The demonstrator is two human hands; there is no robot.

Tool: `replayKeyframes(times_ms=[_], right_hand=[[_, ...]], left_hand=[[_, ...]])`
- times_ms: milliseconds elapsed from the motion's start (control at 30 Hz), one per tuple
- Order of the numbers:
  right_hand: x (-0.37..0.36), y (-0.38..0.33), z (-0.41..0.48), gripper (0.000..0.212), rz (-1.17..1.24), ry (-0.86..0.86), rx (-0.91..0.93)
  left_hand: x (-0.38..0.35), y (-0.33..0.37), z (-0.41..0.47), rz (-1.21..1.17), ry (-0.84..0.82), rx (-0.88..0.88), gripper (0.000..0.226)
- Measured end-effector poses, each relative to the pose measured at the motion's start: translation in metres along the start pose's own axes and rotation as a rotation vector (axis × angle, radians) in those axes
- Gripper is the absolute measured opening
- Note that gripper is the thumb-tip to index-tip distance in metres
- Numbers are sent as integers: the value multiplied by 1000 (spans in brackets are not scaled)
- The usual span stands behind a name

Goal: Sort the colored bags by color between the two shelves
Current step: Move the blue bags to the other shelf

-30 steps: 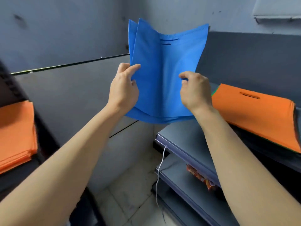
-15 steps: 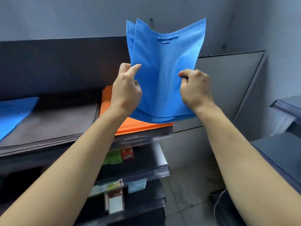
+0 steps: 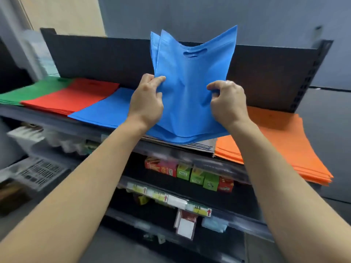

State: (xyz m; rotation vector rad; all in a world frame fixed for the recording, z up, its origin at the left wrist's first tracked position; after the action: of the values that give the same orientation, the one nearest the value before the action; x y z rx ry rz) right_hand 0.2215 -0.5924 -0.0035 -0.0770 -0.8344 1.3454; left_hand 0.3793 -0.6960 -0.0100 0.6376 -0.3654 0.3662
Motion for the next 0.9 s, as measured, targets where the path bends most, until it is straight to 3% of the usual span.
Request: replayKeyframes(times_ms=[200,467,700,900], right_hand=[[-57,-44,-9,38,120,-75,37],[-129,-90,-8,38,114,-101,2],[-206,-140,-8,44,17,-129,-121],[-235,-133,-10,44,-200,-194,-289]], left_hand=[[35,-62,1,174,-23,80,47],[46,-150,32,233,-108,109,49],[57,-248,88,233,-202,97,49],[24,-294,115,235,-362,68,50]])
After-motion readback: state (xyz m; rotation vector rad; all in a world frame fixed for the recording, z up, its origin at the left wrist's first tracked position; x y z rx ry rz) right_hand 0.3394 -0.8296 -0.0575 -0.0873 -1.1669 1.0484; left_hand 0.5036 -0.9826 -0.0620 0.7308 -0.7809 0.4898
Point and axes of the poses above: each hand's wrist, its own z-axis towards the middle knuckle, its own x-axis out of the back of the hand, y = z × x, the point moved 5 cm from there along z, towards the middle knuckle, and after that the axes turned 15 degrees about y, right-handed, at the moved point
